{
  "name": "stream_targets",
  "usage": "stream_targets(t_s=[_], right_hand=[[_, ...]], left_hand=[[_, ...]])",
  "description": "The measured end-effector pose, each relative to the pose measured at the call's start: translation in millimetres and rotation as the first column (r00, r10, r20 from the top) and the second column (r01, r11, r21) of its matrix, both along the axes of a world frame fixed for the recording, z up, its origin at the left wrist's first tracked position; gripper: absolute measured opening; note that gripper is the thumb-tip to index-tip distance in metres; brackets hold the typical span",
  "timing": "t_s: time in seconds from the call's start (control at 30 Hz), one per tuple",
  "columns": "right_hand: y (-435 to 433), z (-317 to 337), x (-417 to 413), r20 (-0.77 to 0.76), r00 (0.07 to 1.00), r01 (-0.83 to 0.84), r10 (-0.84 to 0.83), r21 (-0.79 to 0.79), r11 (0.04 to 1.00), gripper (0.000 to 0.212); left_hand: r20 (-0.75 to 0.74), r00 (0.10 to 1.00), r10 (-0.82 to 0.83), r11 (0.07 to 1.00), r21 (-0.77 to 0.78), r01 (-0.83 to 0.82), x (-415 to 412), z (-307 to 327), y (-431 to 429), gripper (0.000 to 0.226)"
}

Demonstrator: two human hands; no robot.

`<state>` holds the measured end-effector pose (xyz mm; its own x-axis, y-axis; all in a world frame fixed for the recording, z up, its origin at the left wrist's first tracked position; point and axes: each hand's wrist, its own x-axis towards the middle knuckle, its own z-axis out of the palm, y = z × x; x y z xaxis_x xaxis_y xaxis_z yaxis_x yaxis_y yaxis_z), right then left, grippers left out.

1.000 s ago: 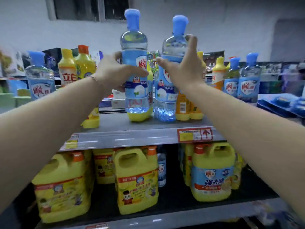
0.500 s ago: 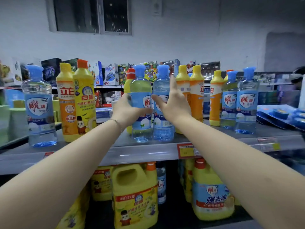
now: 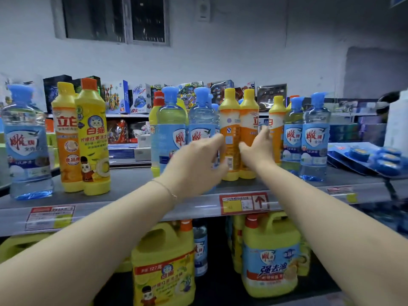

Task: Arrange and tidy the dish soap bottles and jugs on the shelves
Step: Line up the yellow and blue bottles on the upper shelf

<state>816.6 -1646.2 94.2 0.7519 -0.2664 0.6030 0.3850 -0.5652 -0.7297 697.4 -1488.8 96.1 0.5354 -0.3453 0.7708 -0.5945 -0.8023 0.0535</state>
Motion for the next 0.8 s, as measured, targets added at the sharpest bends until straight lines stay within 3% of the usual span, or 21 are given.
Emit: stream_targets(t_s=[0.07, 0.13, 0.23, 0.33, 0.4, 0.53, 0.67, 0.8], right_hand=[[-3.4, -4.3, 6.6, -0.061, 0.997, -0.042, 0.044, 0.036, 0.998, 0.073], [-8.1, -6.7, 10.9, -0.096, 0.993, -0.060, 0.064, 0.046, 0.997, 0.074], [-19.5, -9.0, 17.8, -0.187, 0.971, -0.145, 0.146, 0.019, 0.989, 0.084], [-30.3, -11.7, 21.1, -0.261, 0.943, -0.218, 0.206, -0.019, 0.976, 0.077], [-34.8, -13.8, 25.4, -0.257, 0.943, -0.231, 0.213, -0.039, 0.972, 0.069], [-40.5, -16.7, 31.4, -0.204, 0.955, -0.232, 0.214, -0.070, 0.970, 0.067], [-49.4, -17.1, 34.5, -0.196, 0.958, -0.225, 0.208, -0.070, 0.972, 0.067], [-57.1, -15.4, 34.6, -0.182, 0.958, -0.238, 0.220, -0.082, 0.968, 0.070]], left_hand=[[-0.115, 0.993, -0.035, 0.999, -0.002, 0.035, 6.5, -1.5, -28.8, 0.006], [-0.268, 0.963, -0.029, 0.992, -0.126, -0.005, 18.6, -1.3, -53.6, 0.014], [-0.429, 0.903, 0.018, 0.942, -0.295, -0.159, 41.5, 0.1, -81.0, 0.045], [-0.506, 0.860, 0.068, 0.865, -0.400, -0.303, 65.4, -0.8, -92.7, 0.067], [-0.513, 0.854, 0.086, 0.816, -0.455, -0.356, 80.1, -1.1, -96.6, 0.075], [-0.437, 0.874, 0.212, 0.753, -0.497, -0.431, 96.1, -0.3, -105.1, 0.072], [-0.405, 0.827, 0.391, 0.750, -0.381, -0.541, 106.6, -1.7, -110.6, 0.076], [-0.314, 0.788, 0.530, 0.758, -0.242, -0.606, 111.9, -0.4, -112.1, 0.063]])
